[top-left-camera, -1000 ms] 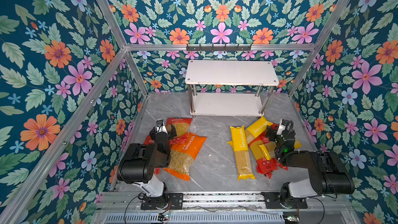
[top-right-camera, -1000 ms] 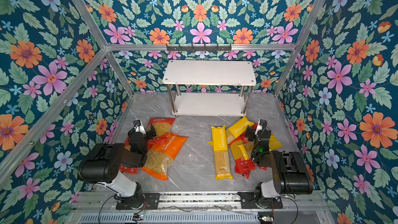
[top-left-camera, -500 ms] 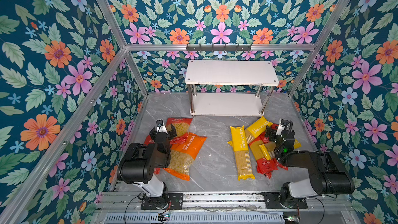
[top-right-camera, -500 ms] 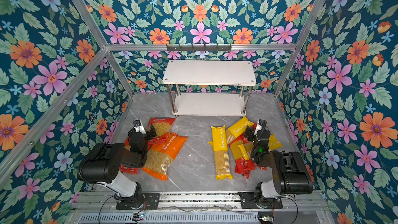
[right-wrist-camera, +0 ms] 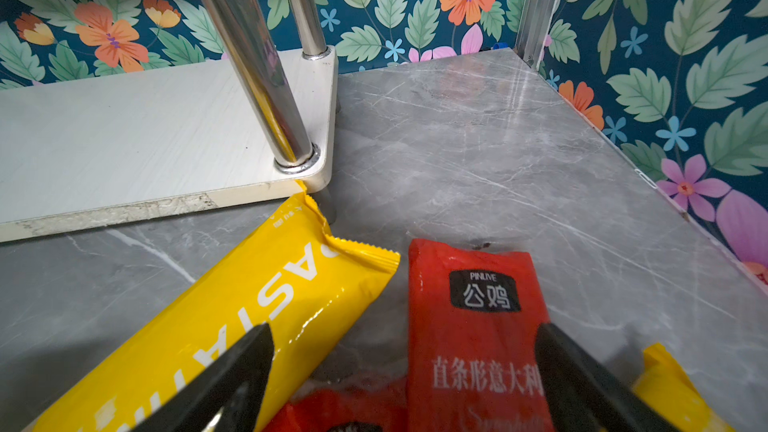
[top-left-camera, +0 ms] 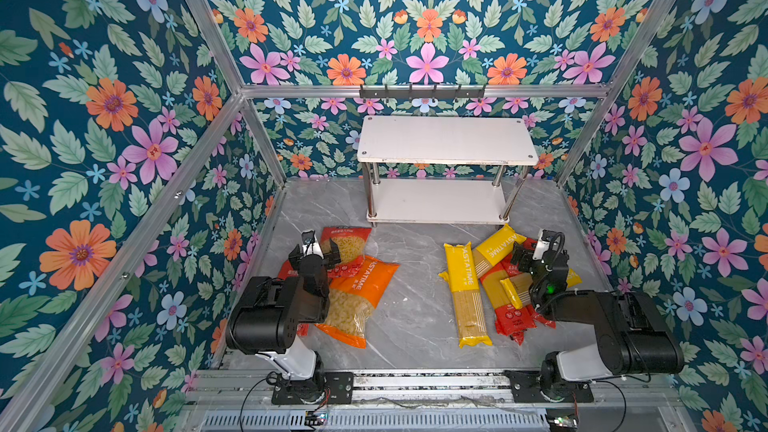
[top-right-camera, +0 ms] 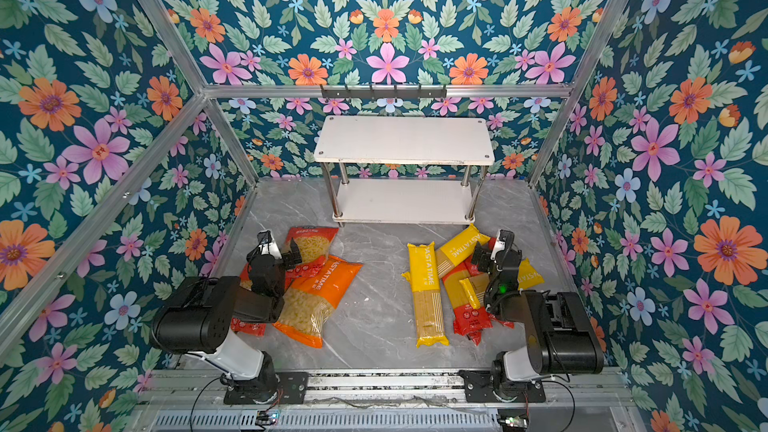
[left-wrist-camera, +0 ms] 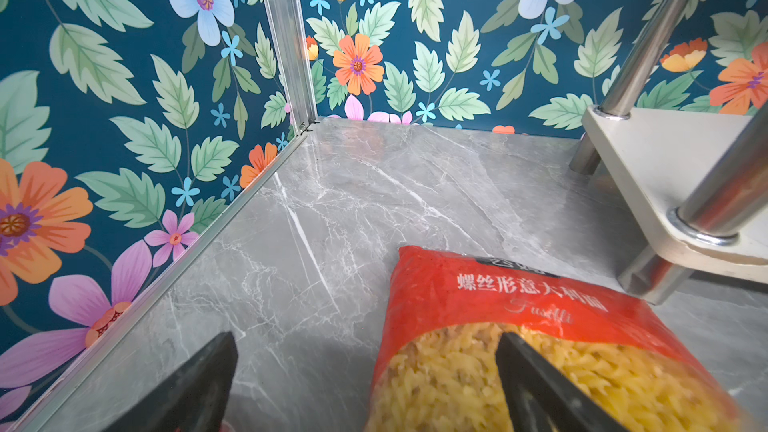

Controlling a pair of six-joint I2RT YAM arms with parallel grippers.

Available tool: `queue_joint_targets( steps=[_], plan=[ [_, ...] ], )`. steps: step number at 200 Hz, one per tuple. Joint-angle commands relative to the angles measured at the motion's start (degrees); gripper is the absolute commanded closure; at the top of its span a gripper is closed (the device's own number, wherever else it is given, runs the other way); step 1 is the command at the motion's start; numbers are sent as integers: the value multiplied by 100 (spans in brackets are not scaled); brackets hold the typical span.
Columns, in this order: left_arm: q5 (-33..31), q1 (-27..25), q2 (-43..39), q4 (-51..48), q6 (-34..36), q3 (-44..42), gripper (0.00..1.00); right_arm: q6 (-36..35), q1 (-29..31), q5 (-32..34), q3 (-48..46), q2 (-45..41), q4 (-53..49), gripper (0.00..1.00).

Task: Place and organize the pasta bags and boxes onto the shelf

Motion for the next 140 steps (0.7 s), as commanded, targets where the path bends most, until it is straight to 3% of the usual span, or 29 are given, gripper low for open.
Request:
queue_joint_targets(
  steps=[1, 114, 140],
  plan=[
    [16, 6, 4, 45, 22, 15, 0, -110, 3, 11, 36, 10, 40, 1],
    [33, 27, -79, 179, 75, -10, 0, -40, 28, 269, -63, -79, 197, 1],
    [-345, -239, -746, -922, 246, 230, 0, -165, 245, 586, 255, -788, -1017, 1]
  ],
)
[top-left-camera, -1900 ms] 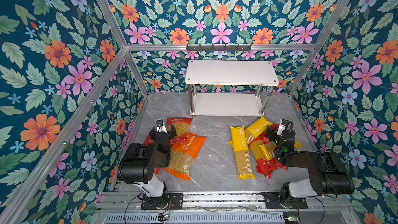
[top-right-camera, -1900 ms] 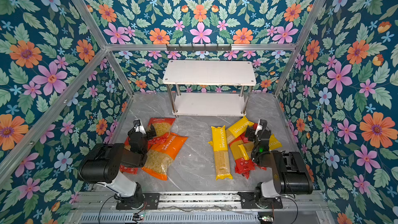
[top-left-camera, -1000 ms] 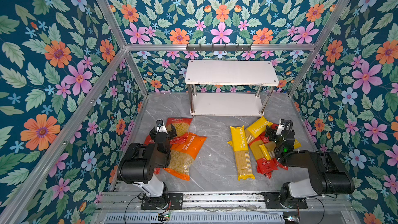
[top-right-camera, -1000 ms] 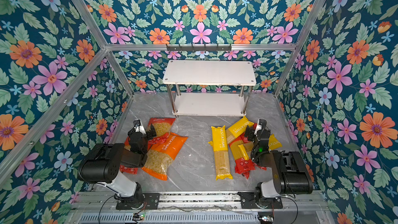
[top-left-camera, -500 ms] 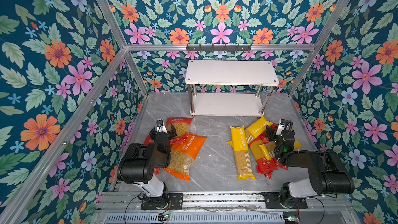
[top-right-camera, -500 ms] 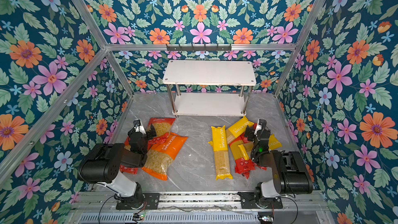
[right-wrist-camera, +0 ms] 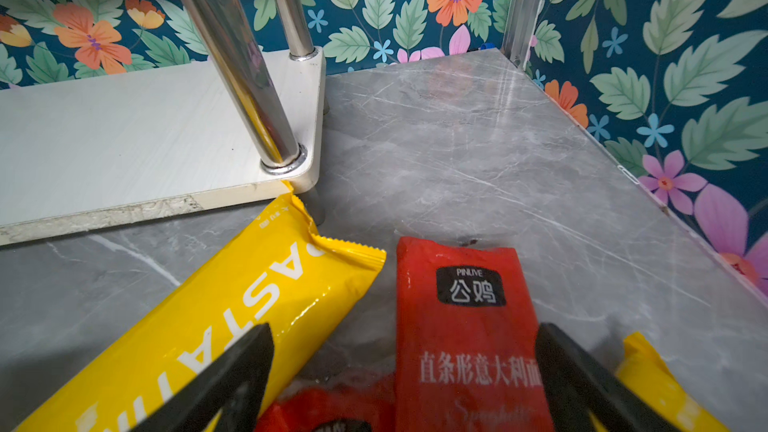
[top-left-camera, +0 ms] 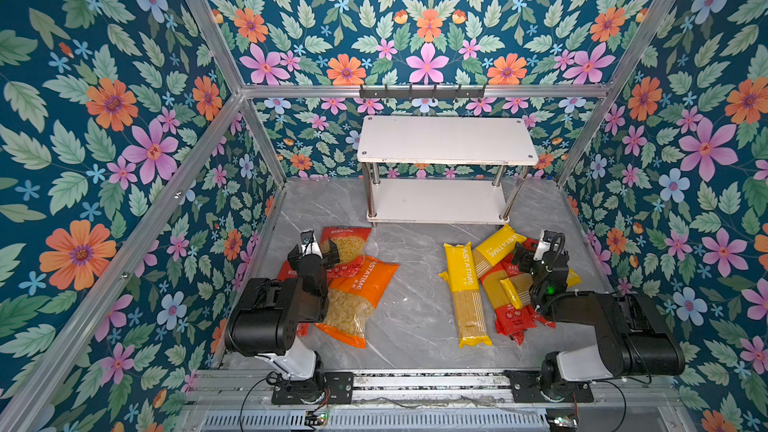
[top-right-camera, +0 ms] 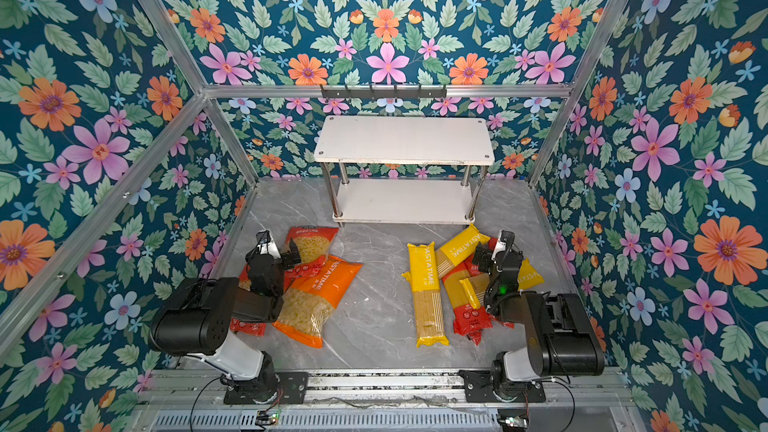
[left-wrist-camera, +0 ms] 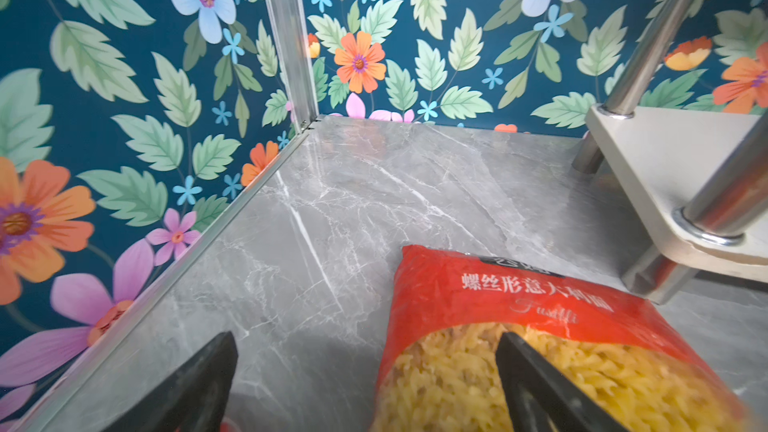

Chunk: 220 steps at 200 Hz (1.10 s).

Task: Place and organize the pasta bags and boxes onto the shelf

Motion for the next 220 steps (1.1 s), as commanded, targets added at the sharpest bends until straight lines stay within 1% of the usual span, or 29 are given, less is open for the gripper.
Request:
queue_joint_targets(
  steps=[1, 10, 24, 36, 51, 52, 59, 65, 71, 79, 86, 88, 92, 96, 100, 109, 114, 126, 135, 144, 159, 168, 174, 184, 198, 209, 220],
  plan=[
    [-336, -165, -382, -568, 216, 178, 0, -171, 129, 374, 299, -457, -839, 1],
    [-561, -253, -530, -688, 227, 207, 0, -161, 199, 548, 438, -608, -1205, 1],
    [-860, -347, -860, -1291, 67, 296, 0, -86, 410, 962, 578, -840, -1705, 1],
    [-1051, -376, -1206, -1902, -338, 388, 0, 355, 553, 1371, 822, -1122, -2504, 1],
    [-1253, -400, -1616, -2782, -782, 548, 0, 1268, 570, 1721, 1601, -1433, -4564, 1],
    [-1282, -406, -1644, -2856, -823, 565, 0, 1327, 570, 1721, 1664, -1449, -4848, 1],
    [-1442, -446, -1824, -3349, -1110, 695, 0, 1692, 570, 1701, 2036, -1534, -5656, 1],
    [-1554, -462, -1982, -3714, -1342, 786, 0, 1880, 570, 1500, 2258, -1610, -6078, 1],
    [-1579, -482, -2123, -4039, -1565, 870, 0, 2038, 570, 1255, 2375, -1680, -6244, 1],
    [-1568, -482, -2295, -4459, -1906, 973, 0, 2622, 524, 979, 2451, -1783, -6520, 1],
    [-1546, -482, -2428, -4785, -2236, 1080, 0, 2792, 356, 298, 2397, -1887, -6460, 1],
    [-1542, -482, -2461, -4892, -2318, 1115, 0, 2797, 297, -57, 2368, -1930, -6387, 2],
    [-1543, -482, -2535, -5106, -2477, 1174, 0, 2823, 181, -643, 2266, -2014, -6243, 4],
    [-1592, -482, -2590, -5290, -2645, 1239, 0, 2927, 89, -1040, 2190, -2080, -6158, 9],
    [-1663, -482, -2628, -5565, -2886, 1323, 0, 3072, 67, -1236, 2133, -2154, -6143, 12],
    [-1788, -450, -2704, -6193, -3478, 1532, 0, 3226, 65, -1425, 2089, -2285, -6249, 17],
    [-1667, -391, -2745, -6293, -3470, 1606, 0, 3296, 84, -1496, 2115, -2330, -6374, 20],
    [-941, -288, -2854, -6347, -3001, 1760, 2, 3327, 142, -1439, 2321, -2347, -6933, 23],
    [-519, -289, -2932, -6444, -2718, 1898, 9, 3226, 222, -1376, 2550, -2306, -7376, 26],
    [-98, -289, -2935, -6572, -2595, 2044, 16, 3128, 357, -1327, 2766, -2245, -7765, 29],
    [526, -375, -2814, -6785, -2697, 2270, 26, 3056, 711, -1380, 2932, -2195, -8065, 35],
    [787, -590, -2727, -6763, -2849, 2300, 30, 3106, 976, -1486, 2947, -2178, -8119, 38],
    [807, -832, -2683, -6723, -2967, 2291, 31, 3161, 1169, -1566, 2934, -2163, -8130, 38],
    [696, -1397, -2614, -6568, -3099, 2254, 31, 3230, 1476, -1673, 2922, -2128, -8163, 41],
    [529, -2218, -2420, -6375, -3360, 2241, 31, 3227, 2064, -1815, 2912, -2068, -8209, 44],
    [663, -2704, -2214, -6058, -3698, 2170, 30, 3167, 2362, -2039, 2925, -1985, -8323, 46],
    [961, -3007, -1954, -5591, -4270, 2021, 30, 3140, 2479, -2367, 2887, -1894, -8416, 51]
  ],
)
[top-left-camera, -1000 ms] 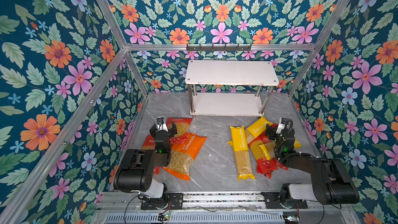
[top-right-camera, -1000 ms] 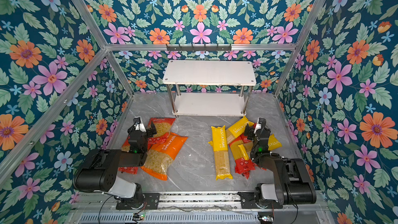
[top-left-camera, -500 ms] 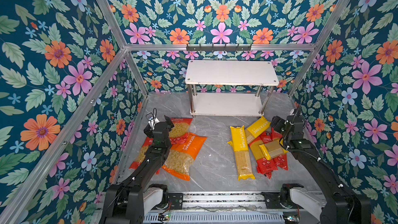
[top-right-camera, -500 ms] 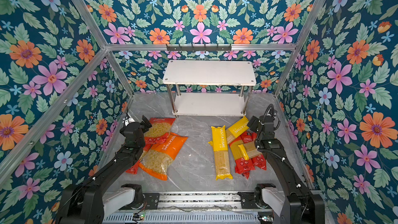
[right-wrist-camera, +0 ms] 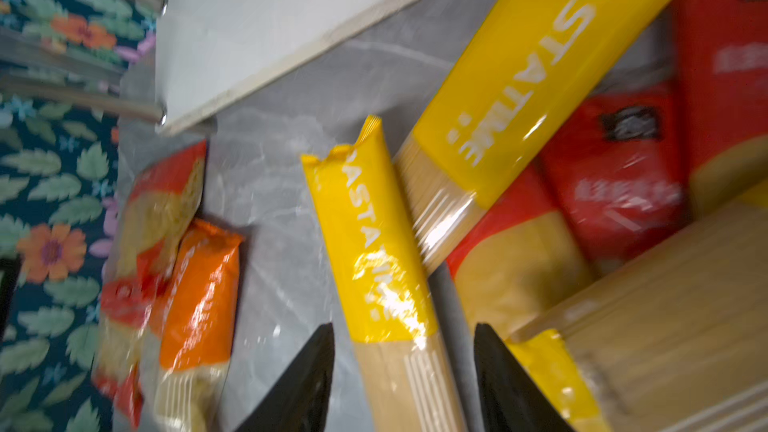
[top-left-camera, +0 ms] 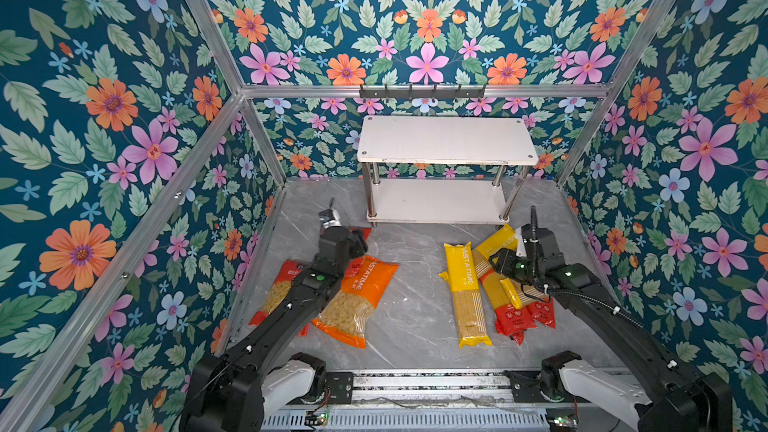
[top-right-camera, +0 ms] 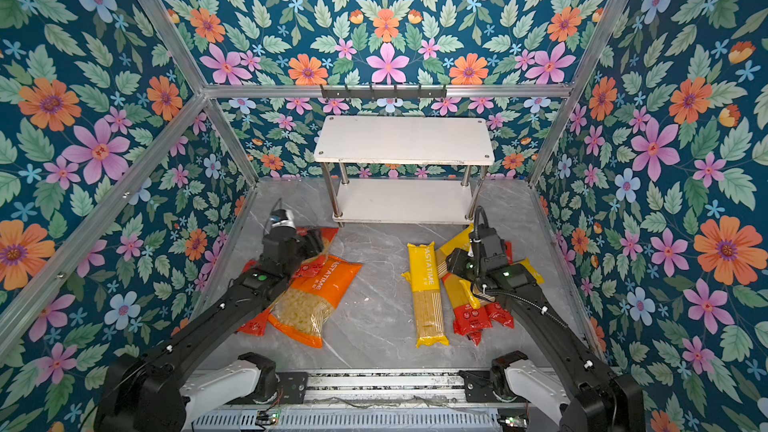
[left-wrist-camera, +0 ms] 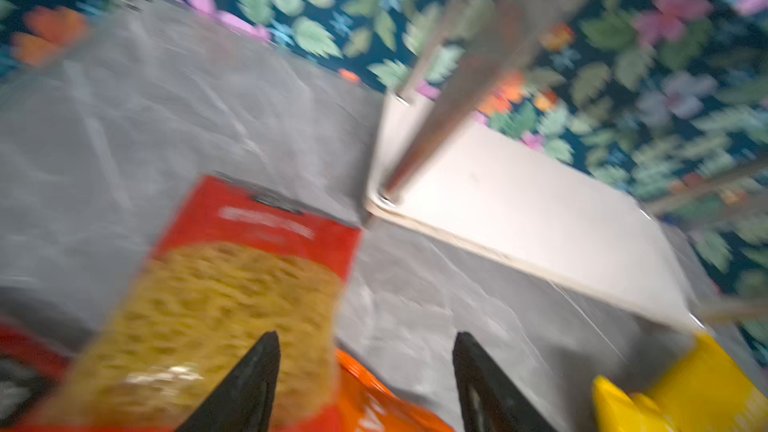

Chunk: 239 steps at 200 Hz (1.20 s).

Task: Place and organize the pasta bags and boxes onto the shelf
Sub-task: 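Move both grippers toward the yellow PASTATIME spaghetti pack between them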

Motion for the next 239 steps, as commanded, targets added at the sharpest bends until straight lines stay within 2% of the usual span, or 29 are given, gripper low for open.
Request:
queue_joint_targets(
  steps=[1, 18, 46, 61, 78, 93, 110, 143, 164, 188, 239],
  plan=[
    [421, -591, 383, 769, -1101, -194, 30, 5, 284, -623, -16, 136, -416, 51],
    [932, -941, 913, 1989, -1748, -571, 32, 18, 287, -935, -255, 155, -347, 57],
    [1240, -1601, 1924, 2870, -2066, -402, 31, -181, 32, -1555, -560, 405, -27, 63],
    [1469, -1867, 2411, 3250, -2133, -271, 31, -185, -148, -1995, -706, 575, 299, 63],
    [1801, -2023, 2968, 3838, -2387, -231, 31, -249, -278, -2034, -815, 695, 467, 61],
    [2123, -2071, 3361, 4297, -2589, -183, 30, -330, -353, -2005, -873, 736, 517, 55],
    [2236, -2071, 3530, 4272, -2603, -76, 31, -375, -372, -1981, -985, 791, 615, 42],
    [2337, -2093, 3748, 4033, -2461, 195, 30, -401, -373, -2021, -1300, 1027, 1035, 36],
    [2472, -2097, 3990, 4161, -2542, 263, 31, -404, -332, -2444, -1391, 1259, 1348, 36],
    [2575, -2097, 4109, 4338, -2596, 277, 35, -226, 1, -2918, -1509, 1351, 1987, 38],
    [2548, -2097, 4020, 4512, -2599, 71, 51, 197, 119, -2994, -2006, 1583, 3434, 47]
  ],
)
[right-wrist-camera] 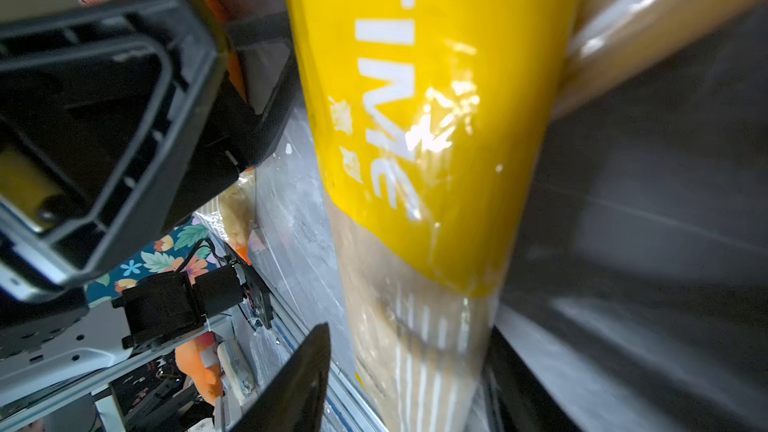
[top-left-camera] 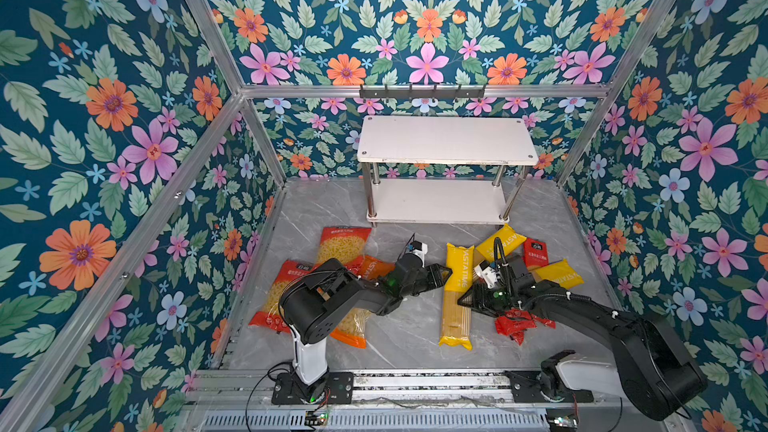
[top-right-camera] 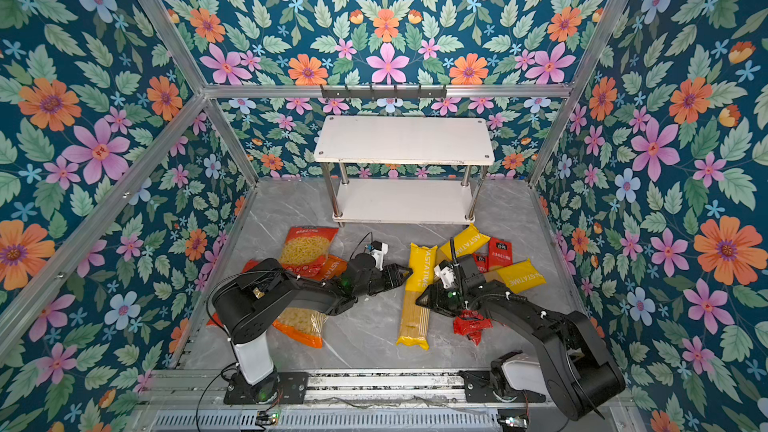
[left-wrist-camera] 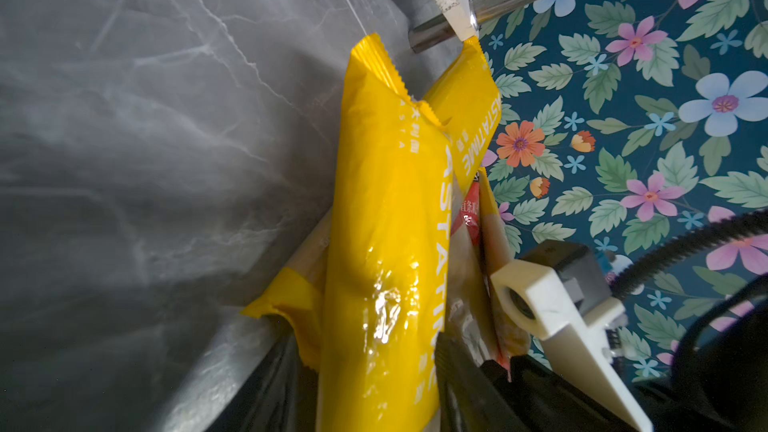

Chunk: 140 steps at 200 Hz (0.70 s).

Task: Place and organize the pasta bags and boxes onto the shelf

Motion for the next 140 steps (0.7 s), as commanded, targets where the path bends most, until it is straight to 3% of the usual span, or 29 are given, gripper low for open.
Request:
queue_joint_targets(
  steps=[1, 46, 63, 79, 104, 140],
  plan=[
    [68, 3, -12, 278, -6, -52, 51, 252, 17, -177, -129, 160, 1015, 47],
    [89, 21, -54, 376, -65, -127, 57, 372, 37, 171, -414, 89, 1625, 46],
    [137, 95, -177, 357, -13, -174, 55, 387, 87, 186, -534, -7, 1979, 52],
    [301, 368, -459, 39, 215, -177, 47, 237, 215, 299, -508, -90, 1959, 62],
    [419, 757, -1029, -1184, 1103, 132, 38, 180, 264, 337, -606, -39, 2186, 76],
    [732, 1386, -1764, -2197, 1969, 393, 34, 396, 309, 185, -813, -356, 2883, 85]
  ],
)
